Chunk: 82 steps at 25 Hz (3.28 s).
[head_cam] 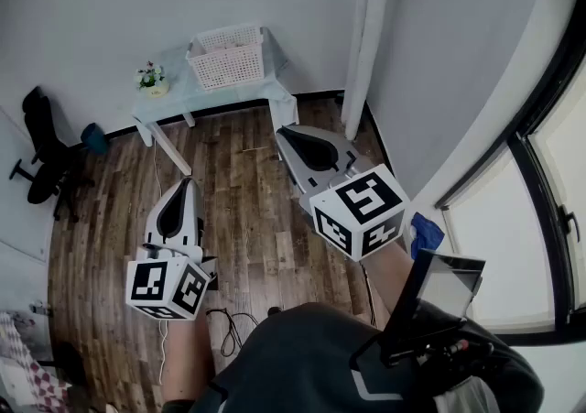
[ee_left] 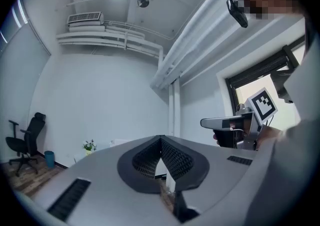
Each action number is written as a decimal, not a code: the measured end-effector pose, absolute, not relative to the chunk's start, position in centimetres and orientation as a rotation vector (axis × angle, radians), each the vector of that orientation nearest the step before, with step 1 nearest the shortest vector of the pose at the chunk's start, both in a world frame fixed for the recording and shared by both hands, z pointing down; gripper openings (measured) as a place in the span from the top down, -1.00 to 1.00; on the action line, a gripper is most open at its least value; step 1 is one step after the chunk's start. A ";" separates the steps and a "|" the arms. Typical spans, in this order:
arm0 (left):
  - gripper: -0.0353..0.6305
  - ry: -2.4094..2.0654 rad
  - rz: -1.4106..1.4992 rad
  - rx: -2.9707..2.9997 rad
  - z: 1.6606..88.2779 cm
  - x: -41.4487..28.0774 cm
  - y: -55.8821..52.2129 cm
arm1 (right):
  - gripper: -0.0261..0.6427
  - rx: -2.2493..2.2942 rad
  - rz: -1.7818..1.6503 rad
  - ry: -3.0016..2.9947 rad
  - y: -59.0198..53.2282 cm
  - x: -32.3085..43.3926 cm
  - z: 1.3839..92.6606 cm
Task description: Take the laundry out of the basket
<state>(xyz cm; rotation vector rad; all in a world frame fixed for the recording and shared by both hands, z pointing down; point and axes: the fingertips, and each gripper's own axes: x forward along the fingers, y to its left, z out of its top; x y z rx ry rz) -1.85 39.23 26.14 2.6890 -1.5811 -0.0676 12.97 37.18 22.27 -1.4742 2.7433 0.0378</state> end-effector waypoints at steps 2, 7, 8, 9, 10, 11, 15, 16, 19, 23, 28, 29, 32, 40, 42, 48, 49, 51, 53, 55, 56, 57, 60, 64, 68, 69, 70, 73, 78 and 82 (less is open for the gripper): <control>0.87 -1.583 -0.070 2.687 26.2 -1.9 39.2 | 0.89 -1.474 0.039 2.750 37.2 12.9 22.4; 0.87 -1.576 -0.060 2.682 26.5 -2.0 38.9 | 0.89 -1.479 0.030 2.756 36.7 12.5 22.7; 0.87 -1.573 -0.058 2.682 26.6 -2.1 38.8 | 0.89 -1.483 0.030 2.752 36.6 12.4 22.7; 0.87 -1.571 -0.060 2.681 26.7 -2.2 38.7 | 0.89 -1.491 0.028 2.744 36.5 12.4 22.7; 0.87 -1.569 -0.067 2.680 26.8 -2.4 38.7 | 0.89 -1.499 0.024 2.734 36.4 12.4 22.7; 0.87 -1.567 -0.077 2.678 26.9 -2.6 38.6 | 0.89 -1.506 0.018 2.724 36.3 12.4 22.7; 0.87 -1.559 -0.098 2.677 26.9 -3.5 38.4 | 0.89 -1.515 0.007 2.699 35.9 11.9 22.6; 0.87 -1.556 -0.102 2.681 26.9 -3.7 38.3 | 0.89 -1.521 0.010 2.695 35.9 11.7 22.5; 0.87 -1.549 -0.104 2.688 26.8 -4.4 38.0 | 0.89 -1.543 0.010 2.688 35.5 11.1 22.6; 0.87 -1.536 -0.091 2.700 27.1 -5.1 37.7 | 0.89 -1.549 -0.008 2.680 35.1 10.2 22.9; 0.87 -1.535 -0.104 2.724 27.0 -7.6 37.2 | 0.89 -1.584 0.008 2.664 34.6 7.7 23.1; 0.87 -1.529 -0.116 2.725 27.1 -8.1 37.1 | 0.89 -1.589 0.017 2.673 34.5 7.1 23.2; 0.87 -1.517 -0.124 2.724 27.5 -9.7 36.9 | 0.89 -1.588 0.033 2.701 34.4 5.2 23.7; 0.87 -1.475 -0.163 2.699 28.9 -12.4 35.2 | 0.89 -1.614 0.067 2.739 33.6 2.3 24.5; 0.87 -1.472 -0.174 2.695 29.1 -12.5 34.5 | 0.89 -1.614 0.082 2.746 33.0 2.3 24.4; 0.87 -1.502 -0.126 2.684 29.3 -12.2 31.3 | 0.89 -1.576 0.083 2.735 29.4 3.1 24.2; 0.87 -1.505 -0.115 2.683 29.3 -12.0 30.5 | 0.89 -1.571 0.076 2.731 28.5 3.3 24.2; 0.87 -1.493 -0.105 2.695 29.3 -11.2 29.0 | 0.89 -1.557 0.053 2.729 26.6 3.9 24.3; 0.87 -1.471 -0.104 2.724 29.1 -9.8 27.5 | 0.89 -1.545 0.043 2.726 24.7 4.7 24.3; 0.87 -1.473 -0.091 2.735 28.9 -8.5 25.7 | 0.89 -1.533 0.043 2.724 22.8 5.7 24.2; 0.87 -1.478 -0.082 2.729 28.9 -7.9 24.7 | 0.89 -1.525 0.041 2.725 21.9 6.2 24.2; 0.87 -1.483 -0.070 2.721 28.9 -7.3 23.6 | 0.89 -1.518 0.038 2.727 21.0 6.7 24.2; 0.87 -1.494 -0.029 2.713 28.8 -5.3 20.5 | 0.89 -1.514 0.029 2.720 17.7 9.1 24.2; 0.87 -1.501 0.005 2.717 28.9 -2.3 17.1 | 0.89 -1.524 -0.012 2.676 13.3 13.2 24.2; 0.87 -1.511 0.035 2.694 29.1 0.2 14.0 | 0.89 -1.469 -0.037 2.701 10.2 15.4 24.6; 0.87 -1.509 0.037 2.696 29.1 0.8 13.4 | 0.89 -1.455 -0.044 2.712 9.5 15.8 24.8; 0.87 -1.504 0.036 2.701 29.2 1.5 13.0 | 0.89 -1.442 -0.049 2.721 8.9 16.3 25.0; 0.87 -1.488 0.069 2.707 29.9 3.0 11.6 | 0.89 -1.435 -0.076 2.714 6.7 17.6 25.7; 0.87 -1.535 0.102 2.655 30.9 2.1 8.9 | 0.89 -1.420 -0.073 2.724 3.8 17.4 26.5; 0.87 -1.556 0.104 2.658 30.6 1.3 6.8 | 0.89 -1.409 -0.055 2.736 2.0 16.5 26.8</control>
